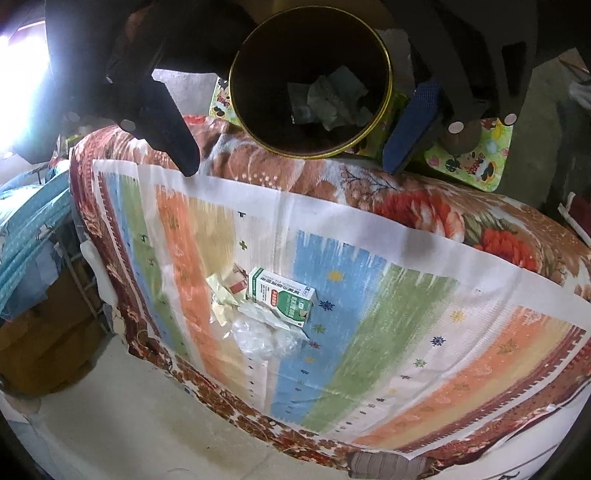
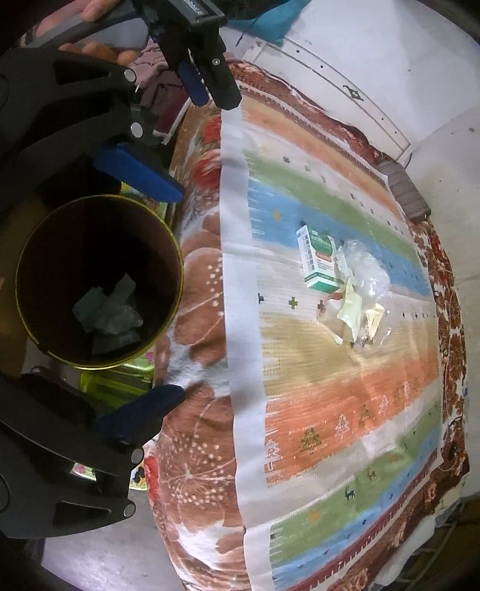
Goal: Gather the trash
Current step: 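Move both open grippers from the bin to the remaining trash pile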
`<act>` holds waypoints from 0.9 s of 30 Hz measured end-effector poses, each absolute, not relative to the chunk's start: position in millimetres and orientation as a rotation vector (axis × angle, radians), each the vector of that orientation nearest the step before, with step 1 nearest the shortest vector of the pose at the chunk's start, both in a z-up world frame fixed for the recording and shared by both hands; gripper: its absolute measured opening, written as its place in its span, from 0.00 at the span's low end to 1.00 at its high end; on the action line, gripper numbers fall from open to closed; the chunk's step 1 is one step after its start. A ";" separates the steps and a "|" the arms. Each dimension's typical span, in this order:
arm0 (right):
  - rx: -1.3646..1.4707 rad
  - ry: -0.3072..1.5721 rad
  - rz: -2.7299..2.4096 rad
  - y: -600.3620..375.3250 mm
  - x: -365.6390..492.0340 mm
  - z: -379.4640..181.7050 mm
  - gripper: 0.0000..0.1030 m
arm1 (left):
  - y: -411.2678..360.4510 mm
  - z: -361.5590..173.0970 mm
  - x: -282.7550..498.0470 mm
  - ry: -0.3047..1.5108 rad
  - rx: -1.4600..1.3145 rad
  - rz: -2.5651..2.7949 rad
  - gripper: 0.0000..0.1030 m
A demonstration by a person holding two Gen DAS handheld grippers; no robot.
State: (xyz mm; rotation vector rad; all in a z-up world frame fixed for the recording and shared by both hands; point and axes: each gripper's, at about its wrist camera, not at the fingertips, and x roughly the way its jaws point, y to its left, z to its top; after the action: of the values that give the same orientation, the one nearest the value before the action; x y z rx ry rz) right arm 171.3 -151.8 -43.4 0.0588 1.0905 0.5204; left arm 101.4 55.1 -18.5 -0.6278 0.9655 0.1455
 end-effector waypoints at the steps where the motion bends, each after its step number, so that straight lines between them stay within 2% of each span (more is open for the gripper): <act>1: 0.064 1.092 0.518 -151.7 174.4 -42.4 0.91 | 56.3 -17.9 106.3 0.969 -0.628 0.140 0.94; 9: 0.065 1.057 0.525 -147.4 212.2 -27.9 0.91 | 71.5 -6.8 143.6 0.936 -0.618 0.138 0.94; 18: 0.144 1.068 0.558 -141.7 247.5 -27.6 0.91 | 84.2 -12.8 171.6 0.952 -0.727 0.051 0.94; 27: 0.183 1.069 0.570 -135.3 270.6 -29.3 0.87 | 100.8 -17.0 202.8 0.910 -0.755 0.018 0.93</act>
State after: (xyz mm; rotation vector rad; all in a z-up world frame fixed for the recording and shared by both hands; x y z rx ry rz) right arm 270.6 -135.3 -29.3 0.1825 1.0687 0.5697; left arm 202.8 100.8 -17.0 -0.7555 0.9104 0.0176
